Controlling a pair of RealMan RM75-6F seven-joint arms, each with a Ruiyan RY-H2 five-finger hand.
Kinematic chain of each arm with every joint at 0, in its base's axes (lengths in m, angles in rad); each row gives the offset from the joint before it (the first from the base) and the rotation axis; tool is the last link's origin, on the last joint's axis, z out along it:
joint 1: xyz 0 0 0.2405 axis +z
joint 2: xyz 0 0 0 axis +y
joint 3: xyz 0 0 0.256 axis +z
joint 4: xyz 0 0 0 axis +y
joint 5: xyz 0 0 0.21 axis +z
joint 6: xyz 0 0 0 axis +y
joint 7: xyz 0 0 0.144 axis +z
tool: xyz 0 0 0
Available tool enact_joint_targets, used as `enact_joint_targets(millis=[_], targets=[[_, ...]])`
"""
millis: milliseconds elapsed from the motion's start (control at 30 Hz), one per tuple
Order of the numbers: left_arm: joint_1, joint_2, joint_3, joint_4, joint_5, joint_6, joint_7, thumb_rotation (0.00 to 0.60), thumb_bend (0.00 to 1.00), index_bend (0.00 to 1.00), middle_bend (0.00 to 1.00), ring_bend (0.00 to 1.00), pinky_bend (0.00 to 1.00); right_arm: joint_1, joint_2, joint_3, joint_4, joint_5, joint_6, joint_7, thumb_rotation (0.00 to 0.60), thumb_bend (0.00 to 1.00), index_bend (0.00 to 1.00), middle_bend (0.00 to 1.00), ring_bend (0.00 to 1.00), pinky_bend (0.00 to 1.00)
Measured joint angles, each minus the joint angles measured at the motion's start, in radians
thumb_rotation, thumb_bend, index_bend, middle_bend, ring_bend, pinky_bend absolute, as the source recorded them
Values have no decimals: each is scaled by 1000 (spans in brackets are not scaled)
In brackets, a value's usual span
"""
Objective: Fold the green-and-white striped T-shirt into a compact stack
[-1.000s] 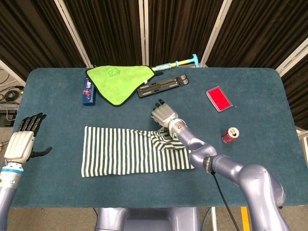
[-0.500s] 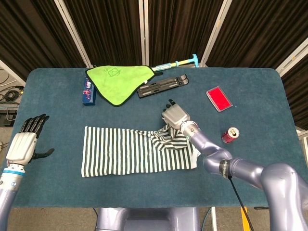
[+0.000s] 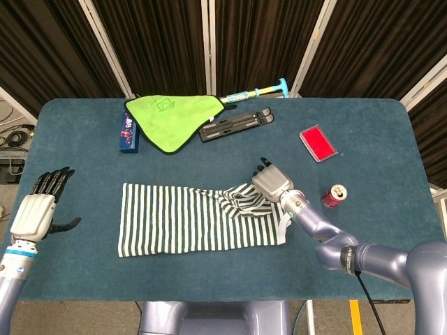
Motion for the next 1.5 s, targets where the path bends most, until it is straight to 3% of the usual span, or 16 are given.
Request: enact_joint_targets(millis=[433, 867, 1167, 1300, 1500], targets=[[2, 2, 6, -5, 11, 5, 1, 600, 205, 0, 0, 0, 0, -76, -4, -27, -57, -87, 117, 8, 600, 1000, 499, 301, 195, 0], [2, 2, 8, -8, 15, 4, 0, 600, 206, 0, 0, 0, 0, -148, -105, -48, 53, -201, 168, 87, 600, 1000, 511, 276, 188, 0], [1, 1, 9, -7, 14, 1, -1, 600, 205, 0, 0, 0, 0, -172, -104, -39, 58, -276, 200, 133, 600, 994, 510, 222, 136, 0], [2, 2, 9, -9, 15, 4, 0, 600, 205, 0, 0, 0, 0, -187, -72, -28, 18, -322, 254, 156, 600, 883, 487, 205, 124, 0], [3, 2, 10, -5, 13, 1, -6, 600, 206, 0, 0, 0, 0, -235, 16, -18, -80, -393, 376, 183, 600, 655, 220, 84, 60, 0]])
